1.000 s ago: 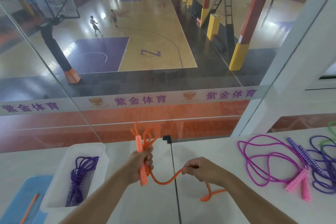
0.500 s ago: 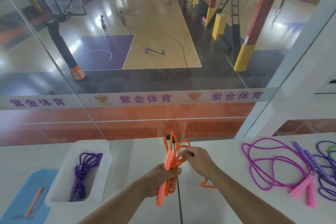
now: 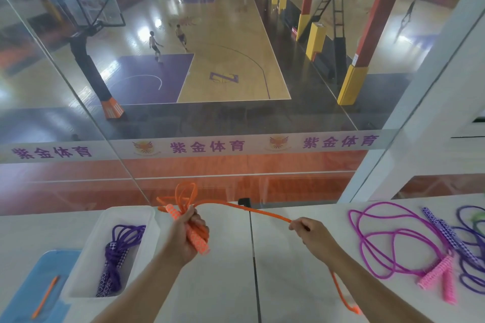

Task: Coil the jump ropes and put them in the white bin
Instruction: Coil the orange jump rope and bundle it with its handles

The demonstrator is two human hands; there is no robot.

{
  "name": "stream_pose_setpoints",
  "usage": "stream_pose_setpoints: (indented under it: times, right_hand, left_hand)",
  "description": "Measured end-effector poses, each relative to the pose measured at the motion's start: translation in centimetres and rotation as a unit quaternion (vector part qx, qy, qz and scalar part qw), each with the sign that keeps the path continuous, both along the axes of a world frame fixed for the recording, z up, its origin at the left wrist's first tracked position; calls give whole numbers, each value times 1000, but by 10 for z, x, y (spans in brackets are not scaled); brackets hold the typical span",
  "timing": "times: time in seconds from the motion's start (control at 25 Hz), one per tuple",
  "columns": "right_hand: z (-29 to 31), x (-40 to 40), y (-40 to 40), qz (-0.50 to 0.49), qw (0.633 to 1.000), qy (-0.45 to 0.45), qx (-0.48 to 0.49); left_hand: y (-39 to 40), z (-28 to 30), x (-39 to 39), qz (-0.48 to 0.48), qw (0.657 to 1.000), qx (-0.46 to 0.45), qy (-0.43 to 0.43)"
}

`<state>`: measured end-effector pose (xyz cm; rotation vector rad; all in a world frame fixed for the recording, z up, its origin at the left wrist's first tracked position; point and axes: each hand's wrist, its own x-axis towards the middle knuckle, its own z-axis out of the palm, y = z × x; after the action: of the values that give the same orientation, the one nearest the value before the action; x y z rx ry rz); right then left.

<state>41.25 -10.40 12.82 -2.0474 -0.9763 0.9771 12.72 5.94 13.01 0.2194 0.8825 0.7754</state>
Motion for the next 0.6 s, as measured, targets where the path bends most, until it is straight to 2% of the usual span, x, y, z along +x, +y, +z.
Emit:
stream_pose_setpoints:
  times: [0.08,0.24,0.44,0.6]
  right_hand:
    - [-3,-14,0,-2,998,60,3]
    - [-3,-51,11,18,987,156,29]
    - [10,-67,22,101,983,152,15]
    - [25,-65,21,167,979,112,-29]
  left_hand:
    - [-5,2,7,-6,1000,-5,-12]
    - [-35,-2,37,-116,992,12,44]
    - [-64,3,67,-209,970,68,105]
    - [-64,6,66,-265,944,125,153]
